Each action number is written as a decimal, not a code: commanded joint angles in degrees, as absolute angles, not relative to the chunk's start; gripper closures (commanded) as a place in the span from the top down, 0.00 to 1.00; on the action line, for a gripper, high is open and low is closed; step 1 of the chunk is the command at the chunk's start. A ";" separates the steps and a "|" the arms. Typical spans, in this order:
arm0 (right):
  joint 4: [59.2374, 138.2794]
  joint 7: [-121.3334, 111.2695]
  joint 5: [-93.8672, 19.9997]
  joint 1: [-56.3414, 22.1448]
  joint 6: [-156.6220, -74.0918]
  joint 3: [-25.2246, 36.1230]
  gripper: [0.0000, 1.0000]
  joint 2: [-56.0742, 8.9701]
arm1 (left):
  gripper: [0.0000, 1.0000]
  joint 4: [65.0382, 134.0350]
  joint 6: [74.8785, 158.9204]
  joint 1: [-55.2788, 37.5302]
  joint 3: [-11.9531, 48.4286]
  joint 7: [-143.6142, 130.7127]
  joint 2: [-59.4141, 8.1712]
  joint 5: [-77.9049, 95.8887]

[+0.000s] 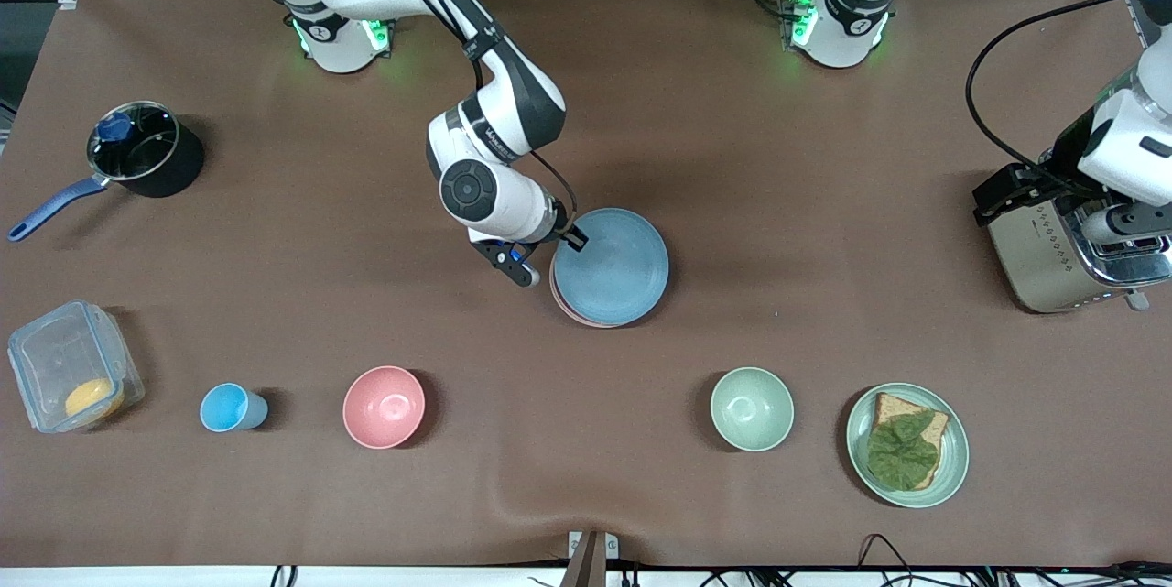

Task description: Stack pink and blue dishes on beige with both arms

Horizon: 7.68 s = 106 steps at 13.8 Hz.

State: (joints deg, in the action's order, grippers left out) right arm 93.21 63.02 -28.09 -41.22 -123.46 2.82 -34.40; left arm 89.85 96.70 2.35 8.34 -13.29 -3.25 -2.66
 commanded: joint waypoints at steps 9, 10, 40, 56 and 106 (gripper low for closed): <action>89.76 61.38 -20.79 -37.37 -110.89 4.92 1.00 -31.12 | 1.00 86.22 91.41 2.90 7.65 -11.95 -7.11 -1.05; 88.17 57.35 -19.35 -35.18 -106.05 4.92 1.00 -30.50 | 1.00 86.22 91.41 2.90 7.65 -11.95 -7.03 -1.14; 90.18 -0.70 -1.15 2.11 -86.31 -0.26 1.00 1.32 | 1.00 86.22 91.32 3.43 7.47 -12.57 -6.68 -1.58; 90.79 -0.62 0.88 1.93 -87.63 -0.62 1.00 3.08 | 1.00 86.22 90.62 3.60 7.47 -12.39 -6.77 -1.14; 92.02 -0.53 0.09 2.37 -87.19 -0.26 1.00 3.43 | 1.00 86.49 90.53 6.06 8.70 -12.66 -3.34 0.70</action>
